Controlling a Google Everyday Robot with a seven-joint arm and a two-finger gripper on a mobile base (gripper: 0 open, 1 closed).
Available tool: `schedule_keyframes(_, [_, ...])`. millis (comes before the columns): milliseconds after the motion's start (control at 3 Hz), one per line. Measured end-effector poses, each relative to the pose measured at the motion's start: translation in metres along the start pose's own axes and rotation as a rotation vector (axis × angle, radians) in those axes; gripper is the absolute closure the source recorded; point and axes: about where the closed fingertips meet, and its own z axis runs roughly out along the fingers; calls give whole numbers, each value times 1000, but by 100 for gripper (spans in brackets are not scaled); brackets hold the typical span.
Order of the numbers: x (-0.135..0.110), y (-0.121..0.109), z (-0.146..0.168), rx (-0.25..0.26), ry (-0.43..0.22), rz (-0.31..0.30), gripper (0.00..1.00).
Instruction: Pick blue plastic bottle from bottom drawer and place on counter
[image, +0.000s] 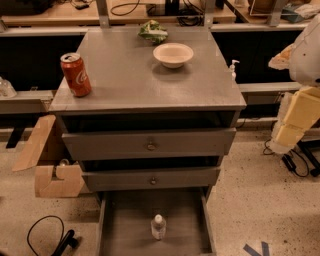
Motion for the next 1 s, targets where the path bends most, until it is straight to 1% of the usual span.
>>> schedule_keyframes(333, [0, 0, 0, 0, 0, 0, 0])
schedule_keyframes(667, [-1, 2, 17, -13, -61, -3, 0])
schedule_keyframes(1000, [2, 14, 88, -48, -301, -21, 0])
